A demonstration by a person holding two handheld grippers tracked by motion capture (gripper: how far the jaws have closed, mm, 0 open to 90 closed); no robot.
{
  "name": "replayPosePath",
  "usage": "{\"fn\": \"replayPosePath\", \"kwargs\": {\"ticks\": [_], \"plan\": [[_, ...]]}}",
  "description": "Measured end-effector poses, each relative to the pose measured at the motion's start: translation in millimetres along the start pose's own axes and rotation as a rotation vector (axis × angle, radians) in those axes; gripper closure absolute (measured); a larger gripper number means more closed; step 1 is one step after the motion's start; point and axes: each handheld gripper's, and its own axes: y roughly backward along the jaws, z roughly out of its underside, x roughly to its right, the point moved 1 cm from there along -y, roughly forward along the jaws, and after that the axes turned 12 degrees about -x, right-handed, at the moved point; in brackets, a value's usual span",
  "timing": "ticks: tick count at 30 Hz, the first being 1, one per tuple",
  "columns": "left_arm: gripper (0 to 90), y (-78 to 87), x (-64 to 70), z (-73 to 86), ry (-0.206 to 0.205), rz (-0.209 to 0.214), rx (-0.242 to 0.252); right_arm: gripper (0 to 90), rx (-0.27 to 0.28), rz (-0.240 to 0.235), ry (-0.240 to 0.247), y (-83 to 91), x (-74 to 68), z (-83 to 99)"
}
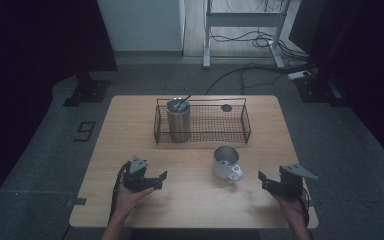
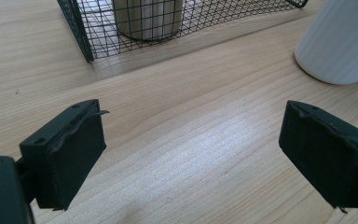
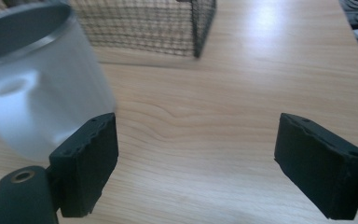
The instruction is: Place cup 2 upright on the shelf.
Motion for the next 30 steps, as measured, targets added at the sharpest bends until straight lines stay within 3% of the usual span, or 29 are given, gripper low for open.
{"fn": "replayPosePath", "kwargs": {"ticks": [7,15,20,30], "plan": [[6.9,1.0,-1.9,1.9,0.008,0.009,-0.007,13.8,0.03,-0.071,0.007,8.2,-11.6,-7.0],[7.0,2.0,-2.8,2.8,0.003,0.015,-0.01,13.4,0.045,-0.099,0.063,14.1,-32.9,-16.6],[7.1,-0.6,-1.1,4.9,-0.004,-0.022,-0.019,13.3,0.065,-0.123,0.093,20.1,-45.9,-24.2],[7.0,3.2,-3.6,5.8,0.012,-0.008,-0.008,12.7,0.056,-0.147,0.144,15.1,-67.8,-33.3]]}}
